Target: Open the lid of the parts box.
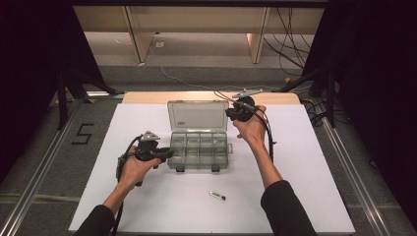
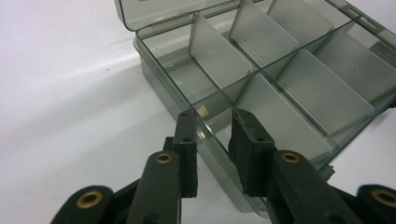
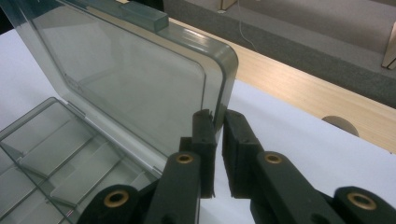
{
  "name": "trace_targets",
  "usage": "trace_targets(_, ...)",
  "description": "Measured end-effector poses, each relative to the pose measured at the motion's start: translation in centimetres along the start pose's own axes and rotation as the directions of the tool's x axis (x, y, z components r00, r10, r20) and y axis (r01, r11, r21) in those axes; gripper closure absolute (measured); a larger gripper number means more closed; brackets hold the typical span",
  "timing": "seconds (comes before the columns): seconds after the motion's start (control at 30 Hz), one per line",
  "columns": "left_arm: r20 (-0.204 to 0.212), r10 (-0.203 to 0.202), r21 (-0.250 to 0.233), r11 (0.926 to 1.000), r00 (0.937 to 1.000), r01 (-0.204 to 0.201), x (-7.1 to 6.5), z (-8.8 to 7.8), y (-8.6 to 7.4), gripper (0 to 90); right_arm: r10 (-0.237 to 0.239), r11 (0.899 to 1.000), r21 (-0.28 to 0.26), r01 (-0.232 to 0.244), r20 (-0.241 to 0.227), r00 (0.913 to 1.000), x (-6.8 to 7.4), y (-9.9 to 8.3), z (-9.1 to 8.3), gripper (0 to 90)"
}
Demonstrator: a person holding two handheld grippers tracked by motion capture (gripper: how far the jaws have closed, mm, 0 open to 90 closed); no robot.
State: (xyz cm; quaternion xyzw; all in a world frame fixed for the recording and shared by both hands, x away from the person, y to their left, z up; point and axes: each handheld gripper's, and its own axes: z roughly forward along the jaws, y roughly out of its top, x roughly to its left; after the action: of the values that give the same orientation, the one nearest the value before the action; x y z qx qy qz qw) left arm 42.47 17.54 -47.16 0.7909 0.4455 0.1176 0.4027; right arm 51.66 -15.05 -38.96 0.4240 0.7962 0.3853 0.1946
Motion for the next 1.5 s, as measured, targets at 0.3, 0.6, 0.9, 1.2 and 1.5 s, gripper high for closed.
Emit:
trace_targets(0.3,0.007,0.001,0.005,1.0000,1.0000,-0.001,0.1,0.0,0.0,72.0,0.009,1.000,0.017,-0.010,0.025,0.9996,-0.2,0.5,0.6,84.2)
trace_targets(0.6,0.015,0.000,0.011,0.9999,0.9999,0.000,0.1,-0.1,0.0,71.7,0.013,0.999,0.041,-0.015,0.038,0.9992,-0.4,1.2,1.2,83.9)
trace_targets(0.9,0.014,0.002,0.011,0.9999,0.9999,-0.002,0.1,-0.1,0.0,71.6,0.051,0.997,0.063,-0.054,0.046,0.9976,-0.4,1.5,1.5,83.7)
trace_targets(1.2,0.016,-0.002,0.011,0.9999,0.9999,0.002,0.1,0.0,0.0,71.4,0.043,0.996,0.076,-0.047,0.050,0.9978,-0.6,1.7,1.8,83.4)
trace_targets(1.5,0.015,0.002,0.012,0.9999,0.9999,-0.003,0.1,0.0,0.0,70.9,0.071,0.994,0.073,-0.075,0.062,0.9956,-0.7,1.8,2.3,83.1)
